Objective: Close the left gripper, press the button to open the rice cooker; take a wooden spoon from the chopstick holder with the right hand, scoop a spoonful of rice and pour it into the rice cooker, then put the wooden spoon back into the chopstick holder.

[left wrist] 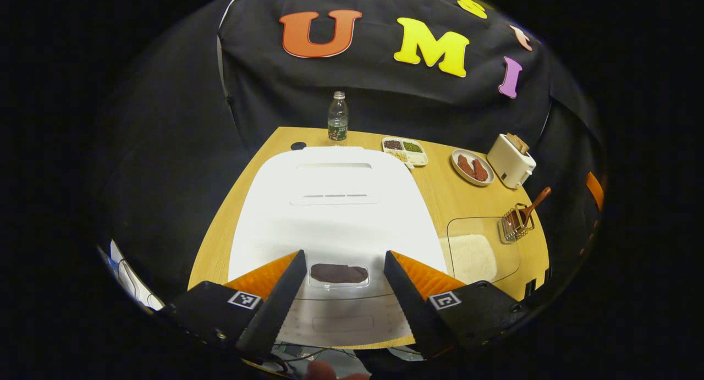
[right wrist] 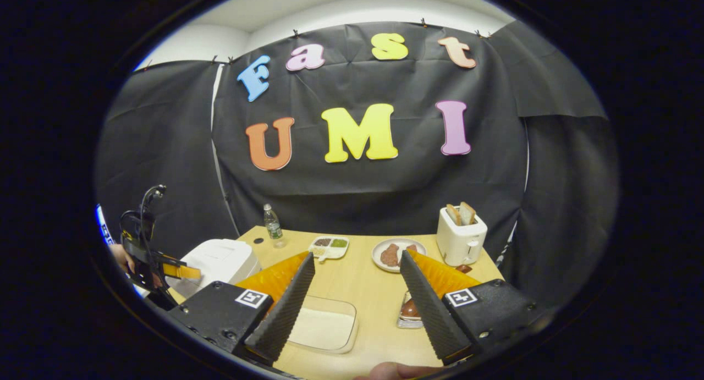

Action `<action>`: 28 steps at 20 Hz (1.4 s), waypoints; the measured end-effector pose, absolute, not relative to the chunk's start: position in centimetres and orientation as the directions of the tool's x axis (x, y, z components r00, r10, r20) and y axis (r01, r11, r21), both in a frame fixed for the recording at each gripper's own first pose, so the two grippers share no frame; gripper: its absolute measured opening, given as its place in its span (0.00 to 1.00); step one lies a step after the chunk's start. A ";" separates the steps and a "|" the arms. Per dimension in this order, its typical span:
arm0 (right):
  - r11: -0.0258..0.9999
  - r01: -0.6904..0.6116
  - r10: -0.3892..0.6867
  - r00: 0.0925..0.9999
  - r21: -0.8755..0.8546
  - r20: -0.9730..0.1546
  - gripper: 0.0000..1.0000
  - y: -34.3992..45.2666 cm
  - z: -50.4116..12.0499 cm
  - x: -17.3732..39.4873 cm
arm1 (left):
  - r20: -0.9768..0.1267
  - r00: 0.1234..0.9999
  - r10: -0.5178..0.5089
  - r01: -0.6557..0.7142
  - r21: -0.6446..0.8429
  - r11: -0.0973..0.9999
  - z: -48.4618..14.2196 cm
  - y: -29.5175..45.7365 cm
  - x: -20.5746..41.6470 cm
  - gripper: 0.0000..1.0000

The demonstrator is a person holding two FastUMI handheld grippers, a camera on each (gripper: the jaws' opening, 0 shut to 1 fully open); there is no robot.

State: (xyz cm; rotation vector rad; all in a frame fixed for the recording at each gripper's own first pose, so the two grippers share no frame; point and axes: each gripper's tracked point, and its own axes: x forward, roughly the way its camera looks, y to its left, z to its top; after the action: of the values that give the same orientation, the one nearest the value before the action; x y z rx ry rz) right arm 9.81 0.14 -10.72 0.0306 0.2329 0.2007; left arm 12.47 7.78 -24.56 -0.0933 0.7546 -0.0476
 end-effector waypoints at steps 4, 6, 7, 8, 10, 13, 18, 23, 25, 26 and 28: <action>0.969 -0.239 0.245 0.946 0.057 -0.214 1.00 -0.3 -10.6 11.1 | -0.626 0.779 -0.047 -0.043 -0.127 0.991 -22.0 7.4 13.0 0.95; 0.966 -0.252 0.259 0.942 0.058 -0.212 1.00 -0.8 -10.2 12.1 | -0.579 0.815 -0.009 -0.062 -0.103 0.993 -19.7 7.3 13.5 0.95; 0.966 -0.253 0.259 0.944 0.059 -0.202 1.00 -1.0 -9.7 12.5 | -0.546 0.838 0.005 -0.068 -0.096 0.993 -18.1 7.0 13.5 0.95; 0.966 -0.251 0.258 0.948 0.061 -0.185 1.00 -1.1 -8.9 12.7 | -0.502 0.865 0.013 -0.068 -0.092 0.993 -16.0 6.5 13.2 0.95; 0.971 -0.232 0.239 0.960 0.065 -0.143 1.00 -1.5 -7.1 12.5 | -0.400 0.916 0.023 -0.059 -0.080 0.995 -11.7 5.4 12.6 0.95; 0.976 -0.202 0.209 0.974 0.081 -0.087 1.00 -1.0 -4.7 10.4 | -0.246 0.967 0.064 -0.076 -0.037 0.996 -5.5 4.7 10.5 0.95; 0.992 -0.110 0.111 0.994 0.061 -0.010 0.96 -0.1 -1.3 3.0 | -0.061 0.998 -0.010 0.007 -0.049 0.999 0.6 1.5 4.4 0.95; 0.995 -0.086 0.085 0.996 0.042 0.008 0.96 2.6 -0.8 -4.7 | 0.034 0.996 -0.086 0.087 -0.006 0.996 2.5 -1.0 -3.0 0.95; 0.997 -0.074 0.074 0.997 0.033 0.000 1.00 3.0 -0.9 -7.1 | 0.051 0.992 -0.115 0.115 -0.003 0.993 2.7 -2.4 -5.2 0.95; 0.997 -0.068 0.068 0.998 0.028 -0.007 0.96 3.2 -1.0 -8.1 | 0.058 0.991 -0.124 0.125 -0.007 0.992 2.9 -2.8 -6.3 0.94; 0.998 -0.058 0.058 0.998 0.022 -0.008 1.00 3.4 -0.7 -9.8 | 0.071 0.988 -0.137 0.139 -0.012 0.990 3.1 -3.5 -7.9 0.94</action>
State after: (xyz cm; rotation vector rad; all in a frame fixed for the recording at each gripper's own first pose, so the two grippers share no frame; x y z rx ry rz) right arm -9.76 3.45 -0.74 0.0214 0.0091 0.0577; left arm -7.88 -3.45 3.11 -0.0165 -0.0697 -0.1385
